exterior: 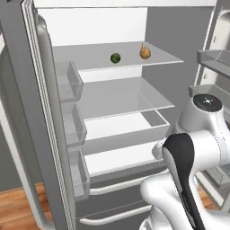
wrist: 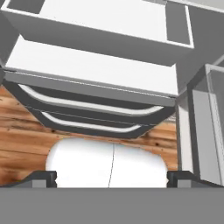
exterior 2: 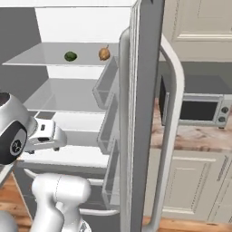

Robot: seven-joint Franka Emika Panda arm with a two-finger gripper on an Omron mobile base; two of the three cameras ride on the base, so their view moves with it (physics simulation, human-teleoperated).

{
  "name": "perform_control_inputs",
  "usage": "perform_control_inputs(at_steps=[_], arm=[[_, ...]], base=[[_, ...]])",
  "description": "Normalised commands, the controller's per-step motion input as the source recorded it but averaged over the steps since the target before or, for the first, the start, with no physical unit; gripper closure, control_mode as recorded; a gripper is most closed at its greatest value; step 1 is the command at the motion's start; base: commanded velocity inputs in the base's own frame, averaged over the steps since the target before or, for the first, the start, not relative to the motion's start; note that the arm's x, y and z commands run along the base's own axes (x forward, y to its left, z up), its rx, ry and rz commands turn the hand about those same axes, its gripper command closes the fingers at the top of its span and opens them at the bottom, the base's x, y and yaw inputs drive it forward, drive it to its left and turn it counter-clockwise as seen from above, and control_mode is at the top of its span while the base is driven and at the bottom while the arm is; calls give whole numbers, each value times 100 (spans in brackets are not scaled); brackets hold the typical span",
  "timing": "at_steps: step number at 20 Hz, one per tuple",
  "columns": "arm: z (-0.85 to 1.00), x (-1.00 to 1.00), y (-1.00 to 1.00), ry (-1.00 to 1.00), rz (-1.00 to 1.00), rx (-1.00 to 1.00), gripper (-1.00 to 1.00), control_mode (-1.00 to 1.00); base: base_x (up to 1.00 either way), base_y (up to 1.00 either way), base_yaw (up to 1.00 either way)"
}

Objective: Gather the onion and avocado from the fridge and place them on a tray on the dining counter. Then gather the fishs from the fridge and place them on the other tray.

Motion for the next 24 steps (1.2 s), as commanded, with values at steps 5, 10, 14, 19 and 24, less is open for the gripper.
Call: perform_control_inputs(at_steps=[5, 10, 14, 19, 24], arm=[[0, 0, 0, 0, 0, 0, -100, 100], [0, 0, 0, 0, 0, 0, -100, 100], [0, 0, 0, 0, 0, 0, -100, 100], [5, 8, -2, -2, 0, 0, -100, -100], [81, 37, -25, -26, 0, 0, -100, -100]], base=[[47, 0, 0], [55, 0, 0], [66, 0, 0], [52, 0, 0], [0, 0, 0]])
